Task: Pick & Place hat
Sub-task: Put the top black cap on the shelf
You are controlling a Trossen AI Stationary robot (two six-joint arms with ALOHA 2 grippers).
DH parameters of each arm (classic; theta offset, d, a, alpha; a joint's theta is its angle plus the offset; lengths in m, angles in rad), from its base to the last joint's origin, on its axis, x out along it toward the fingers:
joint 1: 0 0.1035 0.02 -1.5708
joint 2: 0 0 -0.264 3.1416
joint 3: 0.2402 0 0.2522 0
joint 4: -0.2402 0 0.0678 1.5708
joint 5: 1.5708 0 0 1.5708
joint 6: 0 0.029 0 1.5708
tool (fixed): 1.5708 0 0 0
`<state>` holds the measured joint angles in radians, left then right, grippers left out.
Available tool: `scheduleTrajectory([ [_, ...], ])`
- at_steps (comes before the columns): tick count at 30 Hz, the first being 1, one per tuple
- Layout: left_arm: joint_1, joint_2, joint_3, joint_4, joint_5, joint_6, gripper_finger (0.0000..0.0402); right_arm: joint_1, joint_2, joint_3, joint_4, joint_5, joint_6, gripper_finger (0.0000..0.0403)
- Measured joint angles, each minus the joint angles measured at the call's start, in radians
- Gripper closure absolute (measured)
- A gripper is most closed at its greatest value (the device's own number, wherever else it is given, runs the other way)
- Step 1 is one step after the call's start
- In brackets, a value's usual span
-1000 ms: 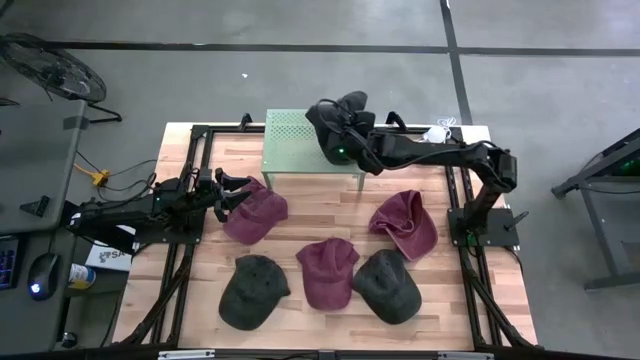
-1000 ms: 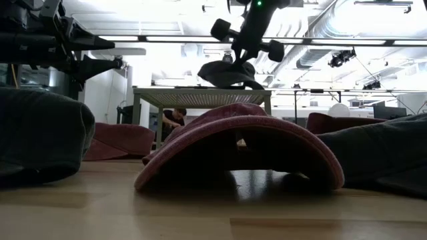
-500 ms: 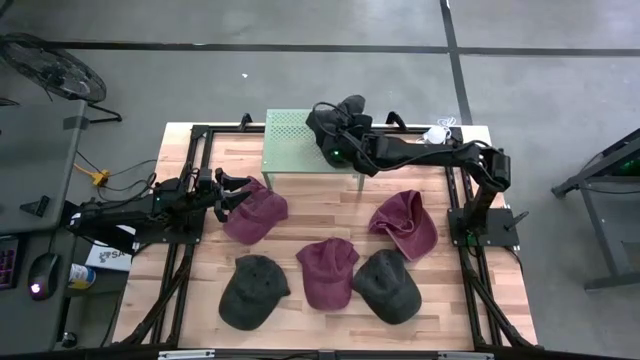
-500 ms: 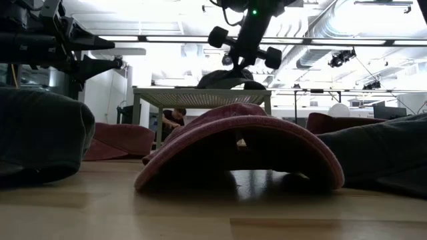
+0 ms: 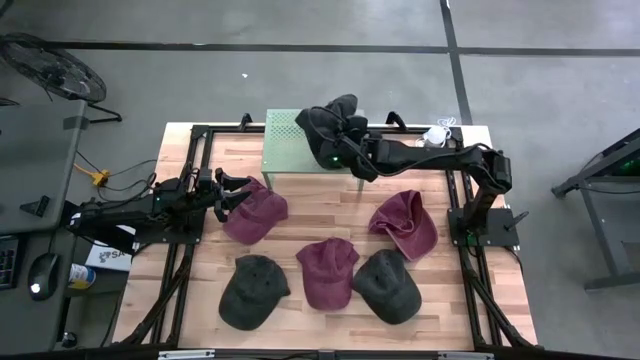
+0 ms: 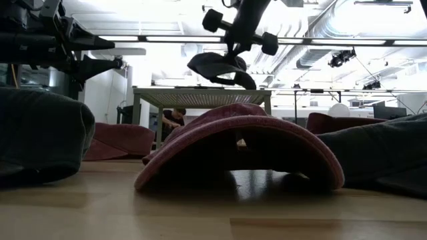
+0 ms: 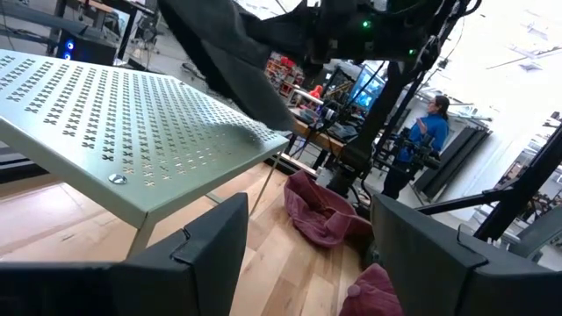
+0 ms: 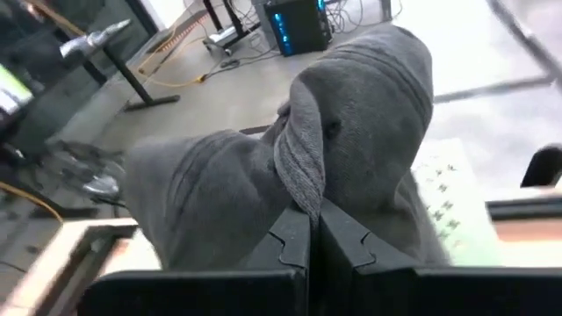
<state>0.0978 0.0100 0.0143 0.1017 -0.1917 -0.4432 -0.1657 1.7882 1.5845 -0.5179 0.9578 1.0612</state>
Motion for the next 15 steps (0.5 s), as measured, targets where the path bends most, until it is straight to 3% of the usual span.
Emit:
scheduleTrajectory([
  [15, 0.0, 0.0, 0.0, 0.0, 0.0, 0.0, 0.0163, -0.011, 0.0, -0.03, -0.07, 0.035, 0.163, 0.0403],
])
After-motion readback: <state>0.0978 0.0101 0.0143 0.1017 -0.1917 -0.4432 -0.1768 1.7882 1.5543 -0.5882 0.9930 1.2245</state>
